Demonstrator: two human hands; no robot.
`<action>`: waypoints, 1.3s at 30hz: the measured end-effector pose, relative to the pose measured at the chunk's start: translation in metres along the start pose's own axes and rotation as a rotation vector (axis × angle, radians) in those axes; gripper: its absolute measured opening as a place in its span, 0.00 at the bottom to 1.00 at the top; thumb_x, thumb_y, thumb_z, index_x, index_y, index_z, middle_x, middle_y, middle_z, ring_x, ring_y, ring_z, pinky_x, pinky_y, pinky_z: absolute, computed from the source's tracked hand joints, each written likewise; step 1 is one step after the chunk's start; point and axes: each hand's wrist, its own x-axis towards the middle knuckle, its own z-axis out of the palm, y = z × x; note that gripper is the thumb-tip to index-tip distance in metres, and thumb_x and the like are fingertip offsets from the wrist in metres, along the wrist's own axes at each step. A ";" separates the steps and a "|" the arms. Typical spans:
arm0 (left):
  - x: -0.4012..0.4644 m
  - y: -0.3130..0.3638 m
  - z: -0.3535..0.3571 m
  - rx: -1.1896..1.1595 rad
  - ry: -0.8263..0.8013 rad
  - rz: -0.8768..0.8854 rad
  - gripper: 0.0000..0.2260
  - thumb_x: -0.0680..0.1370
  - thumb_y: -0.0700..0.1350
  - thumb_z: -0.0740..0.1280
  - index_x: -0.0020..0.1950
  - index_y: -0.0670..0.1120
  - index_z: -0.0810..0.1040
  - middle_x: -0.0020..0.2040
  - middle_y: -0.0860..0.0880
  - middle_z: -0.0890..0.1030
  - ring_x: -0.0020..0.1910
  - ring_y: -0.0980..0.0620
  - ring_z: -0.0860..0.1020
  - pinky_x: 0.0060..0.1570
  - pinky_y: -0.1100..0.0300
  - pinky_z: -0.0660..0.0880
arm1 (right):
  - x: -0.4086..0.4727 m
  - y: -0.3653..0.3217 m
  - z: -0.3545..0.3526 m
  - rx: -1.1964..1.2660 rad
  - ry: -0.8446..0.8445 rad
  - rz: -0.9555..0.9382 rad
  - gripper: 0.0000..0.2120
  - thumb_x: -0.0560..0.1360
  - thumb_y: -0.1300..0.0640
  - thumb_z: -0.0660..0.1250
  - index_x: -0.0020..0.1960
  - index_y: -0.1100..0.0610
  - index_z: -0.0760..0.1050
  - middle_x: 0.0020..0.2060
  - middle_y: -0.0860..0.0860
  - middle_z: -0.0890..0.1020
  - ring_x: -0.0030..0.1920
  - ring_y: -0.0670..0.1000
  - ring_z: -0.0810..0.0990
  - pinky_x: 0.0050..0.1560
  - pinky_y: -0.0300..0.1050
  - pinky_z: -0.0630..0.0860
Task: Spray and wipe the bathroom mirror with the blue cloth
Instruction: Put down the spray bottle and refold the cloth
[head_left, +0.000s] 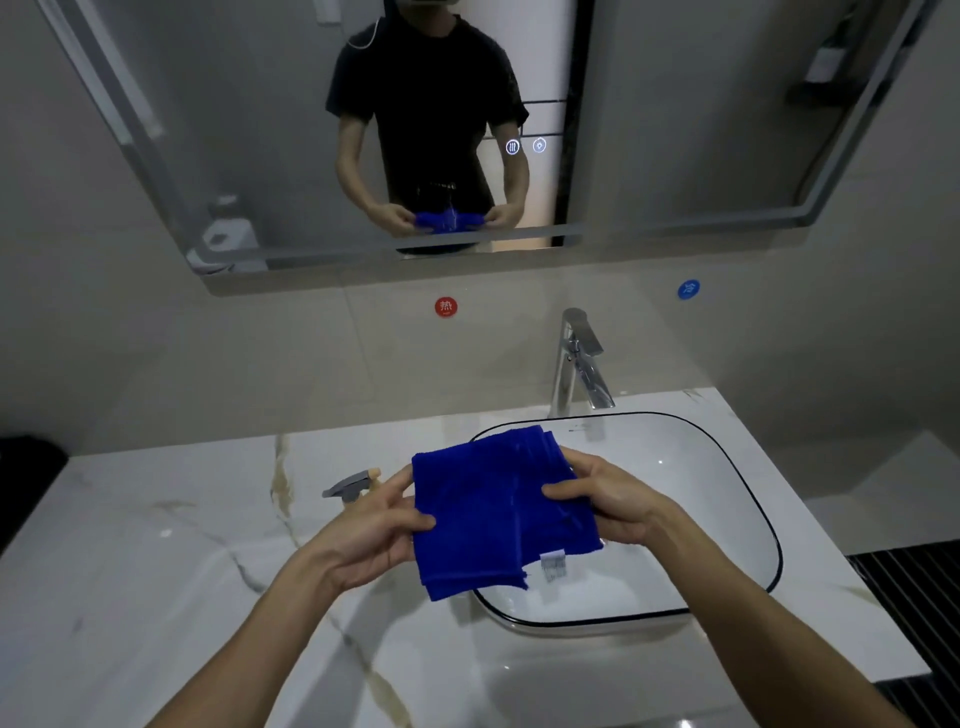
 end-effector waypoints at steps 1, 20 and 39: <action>0.000 0.004 0.001 0.044 0.010 0.024 0.25 0.77 0.24 0.58 0.69 0.46 0.74 0.54 0.38 0.82 0.52 0.41 0.82 0.47 0.50 0.81 | -0.001 -0.004 -0.001 -0.007 -0.014 -0.020 0.22 0.78 0.75 0.60 0.67 0.59 0.76 0.60 0.62 0.81 0.56 0.62 0.82 0.51 0.51 0.83; 0.029 0.095 0.015 0.918 -0.246 0.809 0.28 0.75 0.21 0.56 0.46 0.49 0.87 0.63 0.53 0.79 0.64 0.48 0.77 0.55 0.55 0.78 | -0.066 -0.103 -0.005 -0.434 -0.111 -0.177 0.24 0.79 0.75 0.56 0.46 0.56 0.86 0.49 0.51 0.85 0.51 0.49 0.84 0.49 0.39 0.79; 0.155 0.168 0.205 0.850 0.097 0.986 0.09 0.73 0.44 0.72 0.51 0.55 0.86 0.62 0.56 0.78 0.60 0.51 0.79 0.53 0.55 0.80 | -0.095 -0.261 -0.115 -0.576 0.290 -0.695 0.08 0.74 0.70 0.72 0.46 0.59 0.75 0.45 0.52 0.79 0.39 0.45 0.82 0.36 0.37 0.77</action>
